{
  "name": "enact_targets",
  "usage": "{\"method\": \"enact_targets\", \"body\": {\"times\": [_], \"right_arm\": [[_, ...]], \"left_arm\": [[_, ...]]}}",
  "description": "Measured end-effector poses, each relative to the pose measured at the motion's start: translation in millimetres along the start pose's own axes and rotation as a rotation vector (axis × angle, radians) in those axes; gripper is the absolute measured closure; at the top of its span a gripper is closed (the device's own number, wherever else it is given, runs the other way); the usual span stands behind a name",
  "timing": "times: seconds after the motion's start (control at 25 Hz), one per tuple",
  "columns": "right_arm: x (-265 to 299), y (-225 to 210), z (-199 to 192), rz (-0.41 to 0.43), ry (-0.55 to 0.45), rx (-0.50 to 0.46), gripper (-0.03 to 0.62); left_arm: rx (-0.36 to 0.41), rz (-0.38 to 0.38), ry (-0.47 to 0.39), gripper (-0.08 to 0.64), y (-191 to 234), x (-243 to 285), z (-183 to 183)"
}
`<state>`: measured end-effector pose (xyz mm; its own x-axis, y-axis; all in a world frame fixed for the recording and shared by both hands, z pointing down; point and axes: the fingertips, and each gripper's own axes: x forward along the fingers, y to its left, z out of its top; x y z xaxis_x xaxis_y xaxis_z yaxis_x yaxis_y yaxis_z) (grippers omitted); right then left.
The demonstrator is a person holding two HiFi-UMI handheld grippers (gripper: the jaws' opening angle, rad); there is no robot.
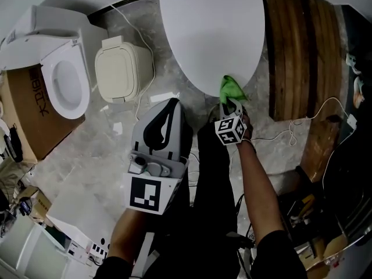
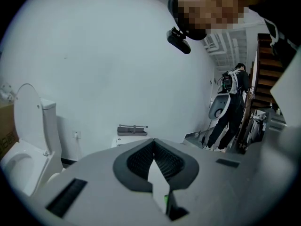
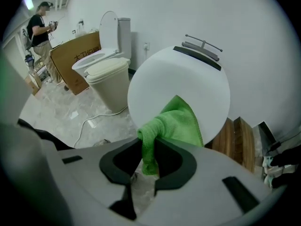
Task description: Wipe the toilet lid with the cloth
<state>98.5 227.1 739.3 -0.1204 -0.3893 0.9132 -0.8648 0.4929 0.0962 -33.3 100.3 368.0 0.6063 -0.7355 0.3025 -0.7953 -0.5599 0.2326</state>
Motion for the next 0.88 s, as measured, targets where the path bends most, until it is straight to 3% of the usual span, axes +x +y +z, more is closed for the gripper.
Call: {"method": "enact_targets", "body": {"times": [0.24,0.36,0.44,0.56,0.68,0.88], "right_arm": [[3.8,32.8,7.0,0.066,0.010,0.004,0.505],[9.7,76.5,4.8,0.241,0.054,-0.105,0.505],[6.5,100.9,7.0,0.293,0.038,-0.194,0.505],[-12.2,115.6,26.1,0.303,-0.041,-0.208,0.505],[-40.9,114.7,54.5,0.311,-0.150,-0.150,0.505],[-79.8,69.4,105.0,0.251,-0.290,-0.107,0.499]], "left_arm": [[0.000,-0.014,0.005,0.551,2.7,-8.2,-1.7],[0.007,-0.018,0.005,0.551,4.8,-10.0,-3.0],[0.005,-0.022,0.005,0.551,5.8,-13.9,-2.2],[0.000,-0.033,0.008,0.551,13.1,-23.7,0.6],[-0.013,-0.031,0.005,0.551,22.2,-31.3,7.7],[-0.026,-0.039,-0.033,0.551,30.8,-37.3,29.6]]}}
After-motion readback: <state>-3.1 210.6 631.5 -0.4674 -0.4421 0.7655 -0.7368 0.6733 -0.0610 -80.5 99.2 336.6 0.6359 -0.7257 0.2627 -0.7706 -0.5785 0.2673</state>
